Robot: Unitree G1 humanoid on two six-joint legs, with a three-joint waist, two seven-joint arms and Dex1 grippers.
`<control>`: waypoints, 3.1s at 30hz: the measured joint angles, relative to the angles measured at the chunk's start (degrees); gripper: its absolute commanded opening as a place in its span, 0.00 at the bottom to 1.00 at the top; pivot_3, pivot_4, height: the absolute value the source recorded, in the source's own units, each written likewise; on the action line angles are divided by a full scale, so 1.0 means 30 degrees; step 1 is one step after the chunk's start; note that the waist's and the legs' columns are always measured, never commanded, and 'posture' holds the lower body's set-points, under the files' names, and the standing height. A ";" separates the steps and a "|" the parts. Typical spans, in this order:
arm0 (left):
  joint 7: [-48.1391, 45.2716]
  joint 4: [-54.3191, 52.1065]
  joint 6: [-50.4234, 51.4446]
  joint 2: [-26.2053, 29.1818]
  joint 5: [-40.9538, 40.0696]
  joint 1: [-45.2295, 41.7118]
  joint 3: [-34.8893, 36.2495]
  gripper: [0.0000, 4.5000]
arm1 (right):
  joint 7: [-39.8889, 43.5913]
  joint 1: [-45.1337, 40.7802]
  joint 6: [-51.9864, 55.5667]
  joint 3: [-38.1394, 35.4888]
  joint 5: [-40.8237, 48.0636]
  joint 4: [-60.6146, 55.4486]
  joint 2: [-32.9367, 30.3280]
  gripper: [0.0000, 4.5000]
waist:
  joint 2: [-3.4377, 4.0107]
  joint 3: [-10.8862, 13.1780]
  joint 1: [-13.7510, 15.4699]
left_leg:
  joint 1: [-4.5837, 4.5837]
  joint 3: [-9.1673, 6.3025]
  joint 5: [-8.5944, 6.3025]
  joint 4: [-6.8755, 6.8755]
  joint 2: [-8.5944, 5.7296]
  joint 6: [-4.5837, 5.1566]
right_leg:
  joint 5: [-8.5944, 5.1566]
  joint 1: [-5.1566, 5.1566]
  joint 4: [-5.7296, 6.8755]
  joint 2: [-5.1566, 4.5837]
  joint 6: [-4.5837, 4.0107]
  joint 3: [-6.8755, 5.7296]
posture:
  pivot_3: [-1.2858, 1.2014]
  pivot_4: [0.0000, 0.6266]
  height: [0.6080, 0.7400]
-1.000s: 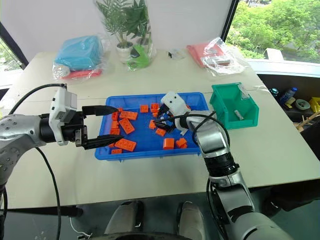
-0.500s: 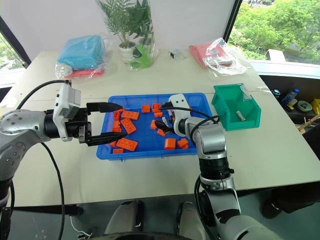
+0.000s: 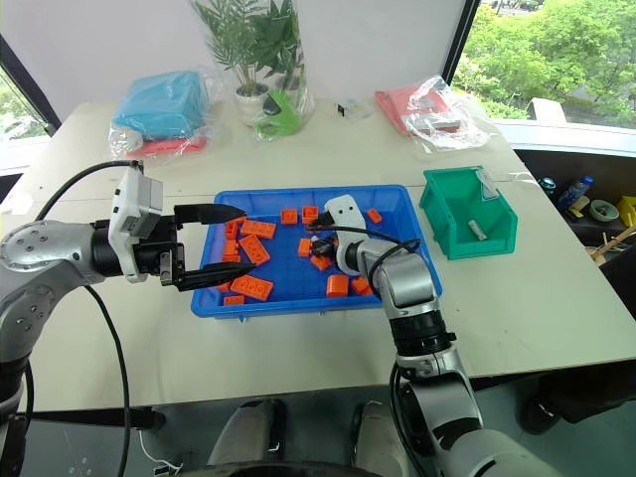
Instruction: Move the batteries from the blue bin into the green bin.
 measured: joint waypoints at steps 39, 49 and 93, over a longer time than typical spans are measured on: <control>-0.0043 0.0351 0.0093 -0.0307 0.0366 -0.0514 0.0035 1.00 | 0.1336 -0.0155 -0.2185 0.3863 0.1854 0.0482 -0.2538 0.52 | 0.0026 0.0018 -0.0005 | -0.0024 0.0014 -0.0010 -0.0028 0.0000 -0.0007 | -0.0004 -0.0032 -0.0041 -0.0008 -0.0002 0.0001 | 0.52 0.24 0.48; 0.0064 0.0201 0.0369 -0.0156 0.0135 -0.0405 0.0159 1.00 | 0.1580 -0.0321 -0.3180 0.3778 0.1442 0.1321 -0.2390 0.02 | 0.0027 0.0019 0.0008 | -0.0021 0.0011 -0.0011 -0.0028 0.0001 -0.0009 | -0.0004 -0.0030 -0.0040 -0.0005 -0.0003 0.0001 | 0.52 0.24 0.48; -0.0038 0.0613 -0.0248 -0.0766 0.0904 -0.0741 -0.0050 1.00 | 0.0648 -0.1567 -0.1437 0.0429 0.3280 0.0800 -0.4903 0.64 | 0.0072 0.0048 0.0066 | -0.0040 0.0143 -0.0016 -0.0054 -0.0003 0.0040 | 0.0100 0.0012 -0.0290 -0.0013 -0.0020 0.0056 | 0.52 0.24 0.48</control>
